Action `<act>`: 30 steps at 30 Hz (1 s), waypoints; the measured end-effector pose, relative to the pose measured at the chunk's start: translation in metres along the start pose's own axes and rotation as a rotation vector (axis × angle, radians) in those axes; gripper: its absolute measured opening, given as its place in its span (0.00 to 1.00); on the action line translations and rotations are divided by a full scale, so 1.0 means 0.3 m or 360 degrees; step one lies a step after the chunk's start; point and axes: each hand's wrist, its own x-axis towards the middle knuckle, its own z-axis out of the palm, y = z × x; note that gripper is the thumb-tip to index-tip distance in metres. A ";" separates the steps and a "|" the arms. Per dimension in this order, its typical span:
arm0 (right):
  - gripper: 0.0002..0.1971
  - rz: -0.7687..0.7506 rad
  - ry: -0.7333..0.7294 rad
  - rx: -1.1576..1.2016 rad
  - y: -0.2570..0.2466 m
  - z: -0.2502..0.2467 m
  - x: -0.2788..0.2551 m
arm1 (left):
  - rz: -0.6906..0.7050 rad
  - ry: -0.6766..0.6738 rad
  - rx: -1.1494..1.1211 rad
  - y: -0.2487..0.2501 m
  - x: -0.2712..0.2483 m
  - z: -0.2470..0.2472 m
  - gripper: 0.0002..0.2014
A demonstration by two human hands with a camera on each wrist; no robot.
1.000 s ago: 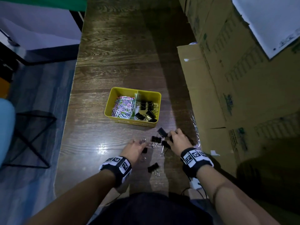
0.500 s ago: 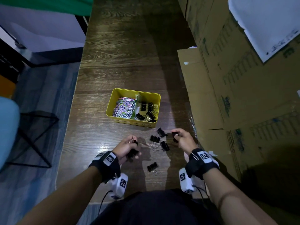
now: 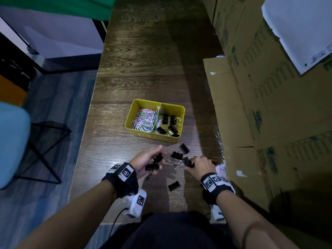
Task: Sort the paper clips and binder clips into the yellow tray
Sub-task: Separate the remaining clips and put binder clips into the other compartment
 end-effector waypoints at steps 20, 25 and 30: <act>0.09 -0.0086 -0.0164 0.1751 -0.288 -0.448 0.142 | 0.0398 0.0312 0.0442 0.436 0.190 0.114 0.10; 0.15 -0.0010 -0.0142 0.1298 -0.290 -0.406 0.238 | 0.0459 0.0408 0.0879 0.454 0.242 0.114 0.23; 0.11 -0.0108 -0.0028 0.1262 -0.278 -0.436 0.203 | 0.0480 0.0405 0.1136 0.439 0.234 0.094 0.23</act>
